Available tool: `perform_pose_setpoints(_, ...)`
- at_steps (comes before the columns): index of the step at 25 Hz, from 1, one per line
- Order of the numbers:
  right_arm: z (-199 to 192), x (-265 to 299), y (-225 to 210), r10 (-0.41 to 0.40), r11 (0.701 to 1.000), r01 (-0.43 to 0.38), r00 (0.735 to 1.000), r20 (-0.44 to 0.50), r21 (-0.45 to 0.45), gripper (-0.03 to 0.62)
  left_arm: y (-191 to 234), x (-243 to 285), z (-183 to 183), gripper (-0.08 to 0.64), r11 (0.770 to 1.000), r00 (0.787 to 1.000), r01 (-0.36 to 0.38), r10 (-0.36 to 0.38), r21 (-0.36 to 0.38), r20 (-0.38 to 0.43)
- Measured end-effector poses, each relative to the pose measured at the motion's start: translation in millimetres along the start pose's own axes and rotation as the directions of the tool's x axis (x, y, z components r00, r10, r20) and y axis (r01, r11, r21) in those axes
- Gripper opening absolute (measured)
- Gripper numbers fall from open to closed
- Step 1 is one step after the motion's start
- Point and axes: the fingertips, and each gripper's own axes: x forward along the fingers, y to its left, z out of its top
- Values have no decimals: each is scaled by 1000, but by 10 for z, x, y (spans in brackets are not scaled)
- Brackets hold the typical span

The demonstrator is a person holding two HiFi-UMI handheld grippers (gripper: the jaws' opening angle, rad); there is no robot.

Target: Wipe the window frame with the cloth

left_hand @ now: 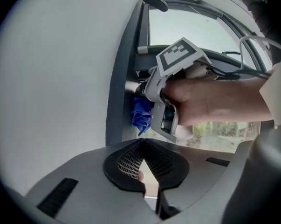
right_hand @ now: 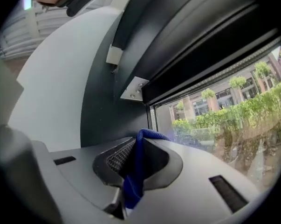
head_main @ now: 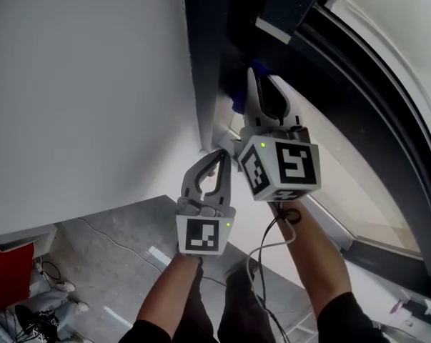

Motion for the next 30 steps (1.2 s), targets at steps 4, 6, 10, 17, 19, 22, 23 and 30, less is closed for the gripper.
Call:
perform_pose_setpoints(4,184,-20,18,5,999,-3,999,53,-41,23,-25,4,127,3,1000,1000,6,-6,-2,27)
perform_pose_setpoints(6,286,9,17,-5,999,8,997,72,-40,23,-24,16,155,3,1000,1000,10,-11,9,25)
perform_pose_setpoints(10,321,7,12,-23,999,27,997,72,-44,23,-47,17,234,3,999,999,27,-28,46,24)
perform_pose_setpoints(17,475,-43,-25,-48,997,57,985,168,-51,23,-68,33,268,3,993,996,81,-84,82,29)
perform_pose_setpoints(19,563,-8,29,-51,996,64,979,199,-61,23,9,-7,278,3,995,996,86,-88,50,35)
perform_pose_setpoints(22,601,2,44,-82,993,99,970,230,-64,23,12,-180,148,3,990,991,131,-131,55,-6)
perform_pose_setpoints(23,566,-14,40,-92,992,110,970,227,-67,23,-7,-288,54,3,989,989,142,-140,49,-36)
perform_pose_setpoints(30,427,-290,-48,-68,992,84,983,173,-89,23,36,-889,-133,3,999,976,37,-37,-3,-215)
